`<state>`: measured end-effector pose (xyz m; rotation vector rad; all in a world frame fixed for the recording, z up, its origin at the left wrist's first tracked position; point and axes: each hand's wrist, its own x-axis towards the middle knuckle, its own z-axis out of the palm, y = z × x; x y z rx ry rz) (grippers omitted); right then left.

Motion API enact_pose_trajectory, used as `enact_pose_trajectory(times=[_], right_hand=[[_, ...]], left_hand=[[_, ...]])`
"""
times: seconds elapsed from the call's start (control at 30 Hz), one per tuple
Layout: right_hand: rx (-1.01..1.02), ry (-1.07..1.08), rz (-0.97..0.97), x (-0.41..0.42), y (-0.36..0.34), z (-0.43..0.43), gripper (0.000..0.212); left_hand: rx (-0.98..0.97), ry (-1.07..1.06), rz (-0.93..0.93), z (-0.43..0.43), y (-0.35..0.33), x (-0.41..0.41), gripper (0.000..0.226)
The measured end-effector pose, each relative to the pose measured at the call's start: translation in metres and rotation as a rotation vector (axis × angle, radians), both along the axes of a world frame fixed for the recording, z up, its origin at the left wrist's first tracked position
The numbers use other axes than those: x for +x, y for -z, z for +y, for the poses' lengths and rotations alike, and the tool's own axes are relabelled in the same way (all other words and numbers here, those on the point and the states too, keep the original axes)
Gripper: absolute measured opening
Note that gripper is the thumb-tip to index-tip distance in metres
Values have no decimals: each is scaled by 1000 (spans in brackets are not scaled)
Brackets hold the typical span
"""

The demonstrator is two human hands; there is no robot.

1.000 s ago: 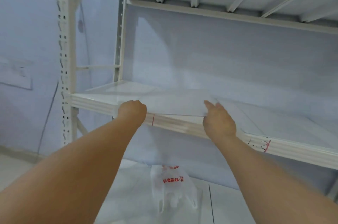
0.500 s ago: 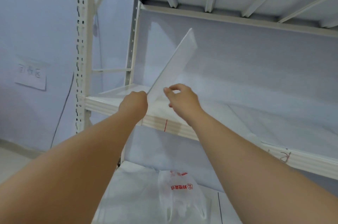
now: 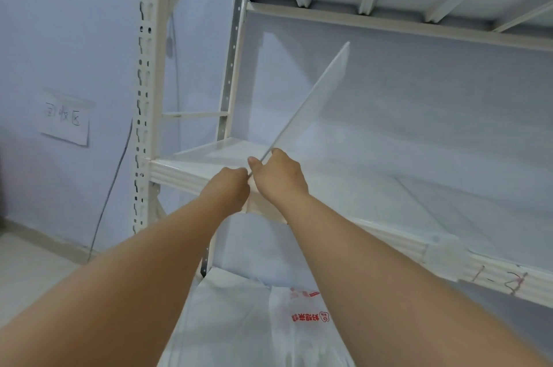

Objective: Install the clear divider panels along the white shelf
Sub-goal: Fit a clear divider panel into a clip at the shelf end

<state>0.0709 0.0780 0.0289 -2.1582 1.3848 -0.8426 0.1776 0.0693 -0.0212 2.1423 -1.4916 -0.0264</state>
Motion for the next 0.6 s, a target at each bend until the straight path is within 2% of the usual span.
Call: enact_pose_trajectory(times=[0.2, 0.27, 0.33, 0.43, 0.5, 0.6], right_hand=[[-13, 38, 3, 9, 15, -18, 50], [-7, 42, 7, 13, 13, -23, 46], [27, 46, -34, 17, 11, -28, 43], [152, 56, -307, 23, 12, -42, 38], [237, 26, -481, 24, 12, -52, 38], [250, -15, -601, 24, 15, -66, 41]], left_hand=[[-2, 40, -129, -8, 6, 2, 25], [-45, -9, -181, -3, 10, 8, 21], [-143, -60, -203, 1, 15, 15, 30], [-271, -16, -179, -2, 29, 23, 35], [-372, -6, -43, -6, 32, 21, 41], [-438, -19, 102, -14, 32, 22, 39]])
